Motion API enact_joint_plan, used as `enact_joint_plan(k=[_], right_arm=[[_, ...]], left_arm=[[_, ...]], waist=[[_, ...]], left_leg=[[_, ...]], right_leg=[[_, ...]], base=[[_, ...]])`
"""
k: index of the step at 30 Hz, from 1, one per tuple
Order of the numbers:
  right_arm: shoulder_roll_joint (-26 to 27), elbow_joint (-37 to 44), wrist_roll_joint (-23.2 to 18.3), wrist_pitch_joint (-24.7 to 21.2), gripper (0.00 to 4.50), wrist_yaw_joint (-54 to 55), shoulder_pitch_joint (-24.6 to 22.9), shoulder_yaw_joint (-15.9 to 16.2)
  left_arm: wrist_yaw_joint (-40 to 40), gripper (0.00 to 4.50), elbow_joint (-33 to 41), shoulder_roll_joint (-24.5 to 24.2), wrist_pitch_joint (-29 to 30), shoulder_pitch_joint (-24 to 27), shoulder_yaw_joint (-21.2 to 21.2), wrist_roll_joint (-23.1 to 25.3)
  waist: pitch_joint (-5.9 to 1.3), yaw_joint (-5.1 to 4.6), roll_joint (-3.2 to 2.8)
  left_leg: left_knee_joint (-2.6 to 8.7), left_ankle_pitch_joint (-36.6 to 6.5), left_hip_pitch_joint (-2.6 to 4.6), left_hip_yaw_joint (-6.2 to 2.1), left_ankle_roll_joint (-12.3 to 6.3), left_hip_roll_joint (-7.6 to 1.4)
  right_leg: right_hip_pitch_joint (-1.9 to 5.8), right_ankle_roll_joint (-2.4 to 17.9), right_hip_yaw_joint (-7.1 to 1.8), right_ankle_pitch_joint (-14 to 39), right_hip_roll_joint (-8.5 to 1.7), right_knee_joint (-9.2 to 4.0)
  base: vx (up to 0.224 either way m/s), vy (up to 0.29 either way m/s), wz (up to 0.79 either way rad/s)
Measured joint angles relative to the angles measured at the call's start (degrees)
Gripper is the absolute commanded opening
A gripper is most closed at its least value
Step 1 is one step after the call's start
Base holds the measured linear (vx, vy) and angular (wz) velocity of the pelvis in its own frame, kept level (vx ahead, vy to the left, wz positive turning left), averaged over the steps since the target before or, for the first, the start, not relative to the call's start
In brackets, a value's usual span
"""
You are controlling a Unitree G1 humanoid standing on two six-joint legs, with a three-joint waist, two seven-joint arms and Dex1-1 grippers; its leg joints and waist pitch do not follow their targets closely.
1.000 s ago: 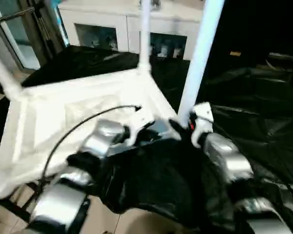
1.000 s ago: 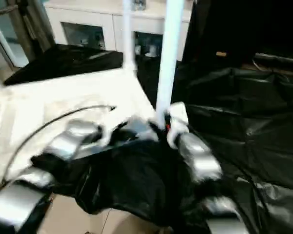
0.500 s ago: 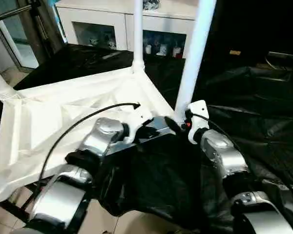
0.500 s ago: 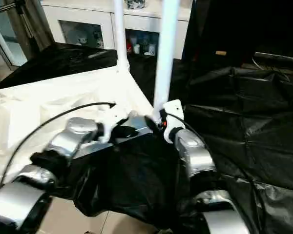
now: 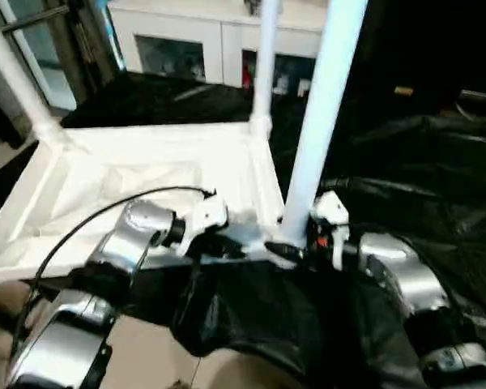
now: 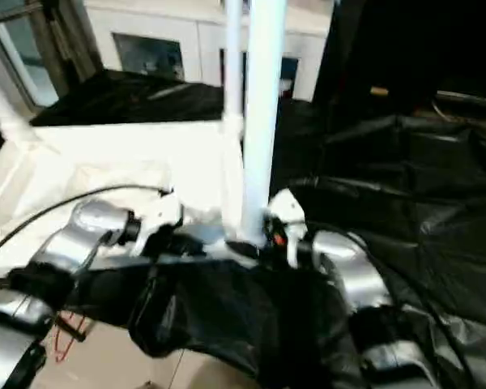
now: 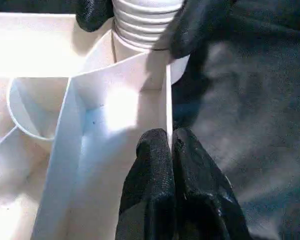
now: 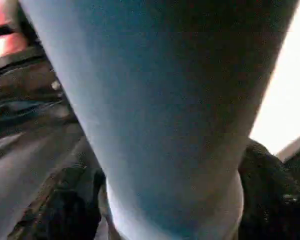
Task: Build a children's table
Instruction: Rotate leg to tighten
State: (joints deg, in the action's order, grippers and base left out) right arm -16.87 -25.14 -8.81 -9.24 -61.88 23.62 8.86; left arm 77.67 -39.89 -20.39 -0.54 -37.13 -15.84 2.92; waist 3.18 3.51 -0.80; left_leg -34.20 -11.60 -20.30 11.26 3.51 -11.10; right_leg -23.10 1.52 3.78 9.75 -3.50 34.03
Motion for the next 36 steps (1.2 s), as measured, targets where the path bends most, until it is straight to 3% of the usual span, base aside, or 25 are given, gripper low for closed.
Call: enact_joint_plan(k=[9,15,17,23,24,30,36], right_arm=[[0.15,1.15,-0.03,-0.41,2.79,-1.49,-0.56,0.84],[6.44,-6.97,2.65,0.96,2.78,16.2,3.79,-3.4],[9.31,-10.82,2.59,0.8,2.77,23.43,5.78,-6.65],[12.58,-16.9,3.62,2.93,2.77,36.25,9.42,-9.65],[12.72,-17.84,4.14,3.64,3.33,37.14,9.91,-9.68],[13.12,-18.42,4.9,5.03,3.96,36.24,9.88,-9.66],[10.72,-16.26,4.71,6.03,3.96,27.46,8.34,-8.53]], left_arm=[[1.3,0.0,2.13,-1.32,1.31,1.09,-0.17,-0.6],[-10.49,0.0,-1.63,2.81,4.68,-0.97,2.16,0.98],[-15.41,0.0,-3.76,5.4,6.21,-2.44,2.56,1.37],[-24.26,0.0,-7.39,10.14,8.2,-4.86,3.45,2.21],[-24.91,0.0,-7.81,10.57,8.21,-5.12,3.62,2.47],[-24.95,0.0,-8.04,10.49,7.63,-5.18,3.57,2.53],[-19.96,0.0,-7.01,8.56,5.51,-4.43,3.36,2.44]], waist=[[0.0,0.0,0.02],[-0.02,-1.23,0.07],[-0.04,-1.59,0.11],[-0.06,-1.5,0.1],[-0.06,-1.49,0.1],[-0.06,-1.64,0.1],[-0.06,-1.73,0.09]], left_leg=[[0.01,0.0,0.02,0.0,0.01,0.01],[-0.05,0.02,0.17,-0.01,0.04,0.09],[-0.06,0.02,0.21,-0.01,0.04,0.1],[-0.02,0.02,0.23,-0.1,0.04,0.11],[-0.02,0.02,0.22,-0.1,0.04,0.11],[-0.03,0.02,0.21,-0.1,0.04,0.12],[0.05,0.02,0.18,-0.1,0.04,0.08]], right_leg=[[0.01,-0.03,-0.01,0.02,0.0,0.01],[0.08,-0.24,-0.08,0.14,-0.02,0.0],[0.11,-0.24,-0.1,0.14,-0.03,0.0],[0.22,-0.24,-0.06,0.13,-0.03,0.02],[0.24,-0.25,-0.06,0.13,-0.03,0.02],[0.25,-0.25,-0.07,0.13,-0.04,-0.02],[0.17,0.01,-0.06,-0.03,0.0,0.01]], base=[[0.0,0.0,0.0],[0.0,0.0,0.0],[0.0,0.0,0.0],[0.0,0.0,0.0],[0.0,0.0,0.0],[0.0,0.0,0.0],[0.0,0.0,0.0]])
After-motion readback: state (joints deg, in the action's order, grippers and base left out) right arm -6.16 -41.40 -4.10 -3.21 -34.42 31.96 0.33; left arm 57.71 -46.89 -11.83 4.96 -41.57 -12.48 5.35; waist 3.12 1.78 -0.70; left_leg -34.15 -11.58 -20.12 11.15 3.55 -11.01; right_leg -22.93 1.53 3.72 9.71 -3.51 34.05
